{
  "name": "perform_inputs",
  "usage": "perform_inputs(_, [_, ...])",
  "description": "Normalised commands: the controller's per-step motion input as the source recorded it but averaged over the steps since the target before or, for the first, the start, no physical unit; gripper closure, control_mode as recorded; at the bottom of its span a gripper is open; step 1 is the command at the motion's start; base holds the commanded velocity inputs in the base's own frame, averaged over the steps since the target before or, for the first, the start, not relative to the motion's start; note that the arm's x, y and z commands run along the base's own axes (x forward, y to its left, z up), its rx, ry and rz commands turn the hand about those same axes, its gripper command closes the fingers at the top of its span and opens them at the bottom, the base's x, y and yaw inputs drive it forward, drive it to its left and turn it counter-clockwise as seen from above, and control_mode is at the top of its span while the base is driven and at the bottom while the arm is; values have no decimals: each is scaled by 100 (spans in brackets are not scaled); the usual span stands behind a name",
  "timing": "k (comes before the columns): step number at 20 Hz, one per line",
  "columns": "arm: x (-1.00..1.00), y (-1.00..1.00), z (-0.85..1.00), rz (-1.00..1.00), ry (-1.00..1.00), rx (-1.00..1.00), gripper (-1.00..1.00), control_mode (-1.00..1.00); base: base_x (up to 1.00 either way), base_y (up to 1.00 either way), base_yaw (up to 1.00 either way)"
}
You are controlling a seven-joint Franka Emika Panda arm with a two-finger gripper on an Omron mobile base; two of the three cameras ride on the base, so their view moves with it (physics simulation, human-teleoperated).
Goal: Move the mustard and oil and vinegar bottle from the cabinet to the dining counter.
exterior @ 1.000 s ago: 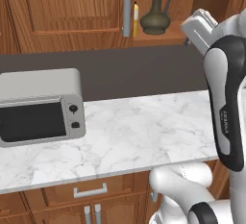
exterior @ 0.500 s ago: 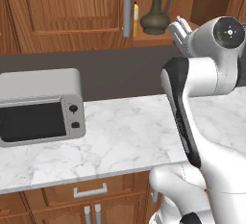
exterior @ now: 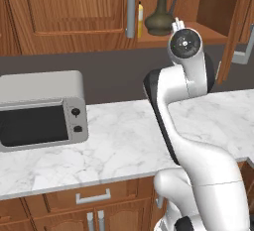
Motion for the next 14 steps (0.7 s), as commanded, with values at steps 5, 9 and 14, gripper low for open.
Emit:
perform_inputs(5, [10,-24,-3,-28,-18,21,-100,-100,0,0,0])
perform_inputs(9, [2,-27,-4,-38,-17,8,-100,-100,0,0,0])
perform_inputs(14, [0,-27,-5,-43,-15,4,-100,-100,0,0,0])
